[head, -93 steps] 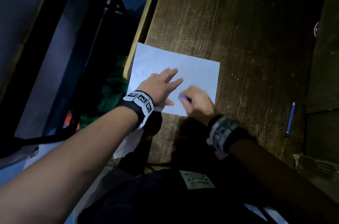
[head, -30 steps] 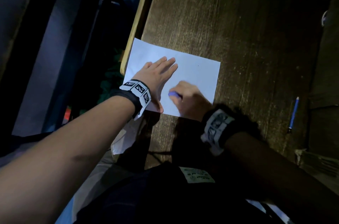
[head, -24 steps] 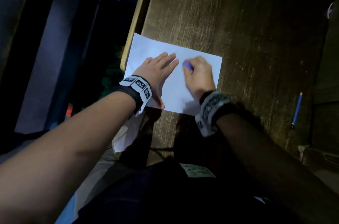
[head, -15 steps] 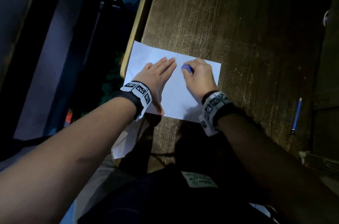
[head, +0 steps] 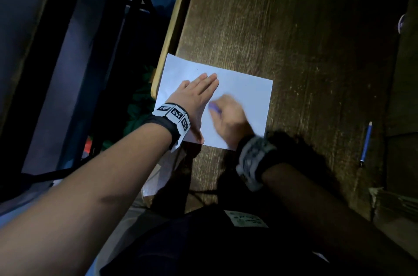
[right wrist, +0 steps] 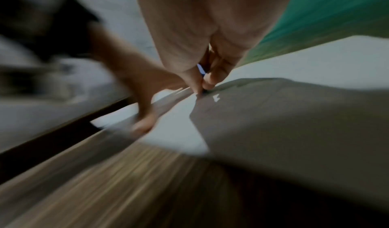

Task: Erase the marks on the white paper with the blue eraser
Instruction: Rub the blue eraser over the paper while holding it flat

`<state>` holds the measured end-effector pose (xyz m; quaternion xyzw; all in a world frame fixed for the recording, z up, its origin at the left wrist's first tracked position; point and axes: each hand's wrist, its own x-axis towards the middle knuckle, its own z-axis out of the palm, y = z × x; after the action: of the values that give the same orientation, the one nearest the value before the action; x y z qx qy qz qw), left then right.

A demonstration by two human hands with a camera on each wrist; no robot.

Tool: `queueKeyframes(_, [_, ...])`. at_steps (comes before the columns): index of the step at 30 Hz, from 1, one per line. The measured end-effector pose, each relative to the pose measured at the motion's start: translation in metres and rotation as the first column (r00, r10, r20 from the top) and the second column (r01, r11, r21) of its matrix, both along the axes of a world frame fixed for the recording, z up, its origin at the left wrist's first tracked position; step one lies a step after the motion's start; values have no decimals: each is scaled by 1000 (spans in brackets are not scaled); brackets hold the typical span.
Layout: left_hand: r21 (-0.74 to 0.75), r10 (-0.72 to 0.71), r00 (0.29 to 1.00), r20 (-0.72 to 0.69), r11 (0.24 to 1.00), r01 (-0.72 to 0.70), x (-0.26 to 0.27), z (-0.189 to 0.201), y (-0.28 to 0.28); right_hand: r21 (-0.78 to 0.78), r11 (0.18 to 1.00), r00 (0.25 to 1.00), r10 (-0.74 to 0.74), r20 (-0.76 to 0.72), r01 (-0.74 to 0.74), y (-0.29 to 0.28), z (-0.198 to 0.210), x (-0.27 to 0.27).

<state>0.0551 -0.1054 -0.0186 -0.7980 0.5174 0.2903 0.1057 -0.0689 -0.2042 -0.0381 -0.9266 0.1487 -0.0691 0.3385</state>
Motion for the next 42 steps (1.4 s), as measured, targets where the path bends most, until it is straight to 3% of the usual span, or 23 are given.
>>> queueKeyframes(2, [12,6,1000,5,1000,-6,-1,-2,-1,61,965,965,258,-38,-256,14,10,-24])
queueKeyframes(3, [16,8,1000,5,1000,-8,-1,-2,-1,75,954,954,295,-53,-291,3,13,-19])
queueKeyframes(5, [19,1,1000,10,1000,-1,-1,0,-1,22,992,986,128,-104,-127,-26,13,6])
queueKeyframes(8, [16,-18,1000,20,1000,18,-1,5,-1,-57,982,983,-181,-40,179,-48,3,24])
queueKeyframes(10, [4,0,1000,24,1000,0,-2,5,-2,-24,991,991,-136,-16,135,-13,1,4])
queueKeyframes(12, [9,19,1000,20,1000,-19,-3,3,-1,55,993,994,103,-21,-102,24,8,-33])
queueKeyframes(14, [23,22,1000,14,999,-22,-4,3,-1,114,966,968,241,-63,-233,18,14,-43])
queueKeyframes(15, [26,21,1000,13,999,-21,-5,4,-1,111,972,973,215,-86,-205,4,14,-33])
queueKeyframes(17, [30,11,1000,4,999,-11,-5,8,-2,27,1000,992,-13,-124,17,-27,10,-6])
queueKeyframes(19, [32,6,1000,4,999,-6,-6,10,-3,-16,977,974,-211,-76,211,-44,2,6])
queueKeyframes(20, [34,7,1000,8,999,-7,-6,11,-3,-15,970,969,-243,-51,242,-39,0,3])
queueKeyframes(21, [33,13,1000,10,999,-13,-7,11,-2,-7,977,976,-215,-34,215,-24,0,-5])
queueKeyframes(24, [27,39,999,-2,999,-39,-6,8,-2,91,989,992,118,-42,-113,21,6,-52])
queueKeyframes(26, [31,49,999,-17,998,-49,-6,8,-3,105,980,982,175,-77,-167,15,7,-59])
queueKeyframes(27, [31,55,998,-23,998,-54,-7,8,-3,73,989,989,136,-55,-131,3,5,-53])
queueKeyframes(31, [26,58,998,-18,998,-57,-10,9,-6,-11,968,967,-252,-43,252,-31,-3,-27])
queueKeyframes(32, [26,61,998,-14,998,-61,-9,9,-6,-3,966,966,-257,-9,257,-23,-4,-28])
queueKeyframes(34, [24,73,997,2,997,-73,-9,7,-5,20,993,993,-116,37,115,5,1,-45])
queueKeyframes(37, [8,93,996,0,996,-93,-11,2,1,110,990,992,99,-82,-89,23,4,-76])
queueKeyframes(39, [0,121,992,-20,993,-121,-17,2,10,117,993,991,48,-125,-33,14,1,-85])
queueKeyframes(42, [-23,165,985,-48,986,-166,-32,1,29,78,983,982,-161,-102,169,-5,-4,-95])
